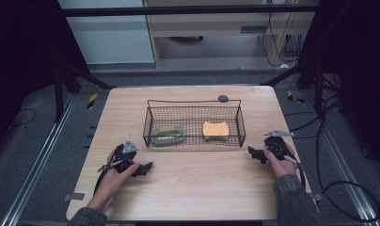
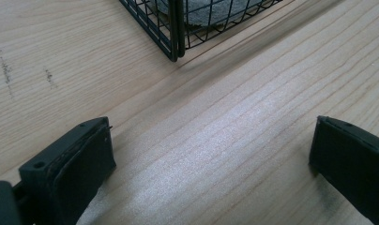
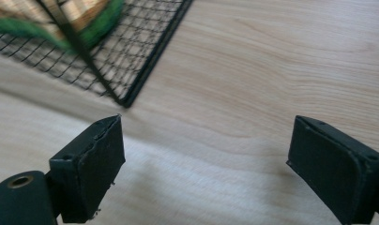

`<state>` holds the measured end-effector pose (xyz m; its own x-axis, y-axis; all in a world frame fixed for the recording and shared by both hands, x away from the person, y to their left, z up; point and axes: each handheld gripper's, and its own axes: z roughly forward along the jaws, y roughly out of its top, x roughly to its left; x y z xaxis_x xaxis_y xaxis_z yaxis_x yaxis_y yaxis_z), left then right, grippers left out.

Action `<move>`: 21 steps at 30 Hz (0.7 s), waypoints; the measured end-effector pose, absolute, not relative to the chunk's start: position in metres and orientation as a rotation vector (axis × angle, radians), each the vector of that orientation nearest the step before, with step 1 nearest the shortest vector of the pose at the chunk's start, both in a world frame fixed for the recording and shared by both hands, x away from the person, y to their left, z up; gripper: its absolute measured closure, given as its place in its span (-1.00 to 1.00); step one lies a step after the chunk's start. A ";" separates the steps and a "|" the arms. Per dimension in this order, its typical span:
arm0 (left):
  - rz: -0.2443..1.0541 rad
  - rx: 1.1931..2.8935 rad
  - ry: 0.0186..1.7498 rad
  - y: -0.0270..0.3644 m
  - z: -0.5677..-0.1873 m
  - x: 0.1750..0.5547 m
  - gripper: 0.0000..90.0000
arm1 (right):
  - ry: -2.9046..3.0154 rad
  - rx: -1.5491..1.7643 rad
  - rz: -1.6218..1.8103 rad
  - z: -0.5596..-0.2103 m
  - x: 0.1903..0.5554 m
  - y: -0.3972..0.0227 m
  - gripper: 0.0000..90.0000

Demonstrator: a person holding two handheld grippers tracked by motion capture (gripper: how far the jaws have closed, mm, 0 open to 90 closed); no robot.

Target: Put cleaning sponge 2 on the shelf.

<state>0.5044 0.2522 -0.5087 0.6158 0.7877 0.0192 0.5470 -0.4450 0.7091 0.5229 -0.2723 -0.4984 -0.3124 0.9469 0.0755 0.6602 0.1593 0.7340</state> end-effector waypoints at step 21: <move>0.457 2.170 1.030 0.253 -0.509 0.505 -1.00 | 1.988 1.524 0.858 -0.512 0.528 -0.250 -0.93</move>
